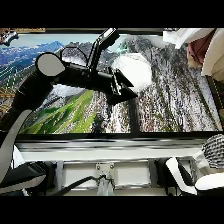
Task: Fold the clothes and pants, and hang the long-sleeved shirts on hangers.
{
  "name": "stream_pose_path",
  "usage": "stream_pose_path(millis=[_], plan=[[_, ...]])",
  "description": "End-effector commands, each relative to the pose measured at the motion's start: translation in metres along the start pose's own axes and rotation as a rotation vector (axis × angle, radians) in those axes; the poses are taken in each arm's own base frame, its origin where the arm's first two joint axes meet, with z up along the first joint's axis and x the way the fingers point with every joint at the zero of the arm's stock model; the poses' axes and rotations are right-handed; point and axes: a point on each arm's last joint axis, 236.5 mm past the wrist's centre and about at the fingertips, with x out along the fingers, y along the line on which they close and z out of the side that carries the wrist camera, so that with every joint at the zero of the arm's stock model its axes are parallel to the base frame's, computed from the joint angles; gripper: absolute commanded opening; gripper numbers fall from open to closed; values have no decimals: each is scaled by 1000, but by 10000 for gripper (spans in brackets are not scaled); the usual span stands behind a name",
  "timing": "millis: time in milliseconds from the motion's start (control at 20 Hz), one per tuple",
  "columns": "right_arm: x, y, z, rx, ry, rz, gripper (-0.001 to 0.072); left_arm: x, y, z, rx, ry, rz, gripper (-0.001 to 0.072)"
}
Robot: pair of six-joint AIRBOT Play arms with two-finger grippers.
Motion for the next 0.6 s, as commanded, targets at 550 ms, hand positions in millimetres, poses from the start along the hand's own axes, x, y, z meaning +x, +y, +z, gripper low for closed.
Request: stream_pose_path(millis=[550], plan=[[57,-63,14,341,-79,-99,45,-2,3,0,-27,-1,6,426]])
